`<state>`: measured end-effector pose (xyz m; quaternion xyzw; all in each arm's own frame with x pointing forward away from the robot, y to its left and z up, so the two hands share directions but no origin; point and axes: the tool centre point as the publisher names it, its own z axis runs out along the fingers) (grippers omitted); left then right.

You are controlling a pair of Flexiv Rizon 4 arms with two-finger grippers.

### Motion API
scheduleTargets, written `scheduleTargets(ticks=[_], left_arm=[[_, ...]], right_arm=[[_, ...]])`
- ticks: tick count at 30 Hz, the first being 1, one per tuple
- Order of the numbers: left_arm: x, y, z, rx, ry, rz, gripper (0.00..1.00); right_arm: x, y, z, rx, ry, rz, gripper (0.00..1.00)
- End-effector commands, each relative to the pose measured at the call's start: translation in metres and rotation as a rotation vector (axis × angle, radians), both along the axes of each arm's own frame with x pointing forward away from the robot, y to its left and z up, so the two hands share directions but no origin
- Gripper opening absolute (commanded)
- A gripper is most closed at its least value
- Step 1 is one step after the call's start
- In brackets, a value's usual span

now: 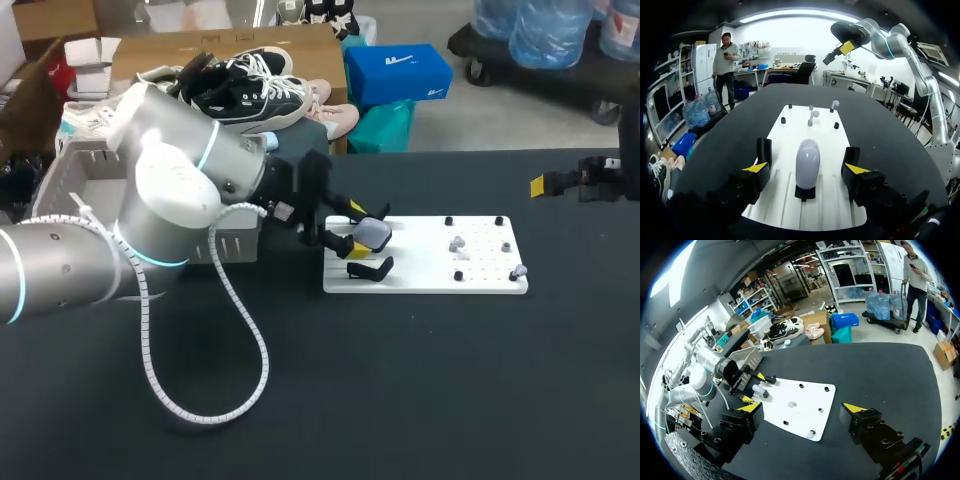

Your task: Pick up each earbud case from the left stands, insert the matching earbuds, close the lid, and place the case in the box.

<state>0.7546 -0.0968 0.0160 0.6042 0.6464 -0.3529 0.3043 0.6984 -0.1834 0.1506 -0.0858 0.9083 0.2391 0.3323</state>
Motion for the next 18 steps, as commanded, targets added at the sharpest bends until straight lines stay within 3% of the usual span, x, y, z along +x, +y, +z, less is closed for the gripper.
scheduleTargets(ticks=[1,18], left_arm=[[0.000,0.000,-0.004,0.003,-0.001,0.001,1.00],[-0.013,0.003,0.009,-0.031,-0.076,-0.008,1.00]], right_arm=[[0.000,0.000,0.000,0.000,0.000,0.002,1.00],[0.000,0.000,0.000,0.000,0.000,0.002,1.00]])
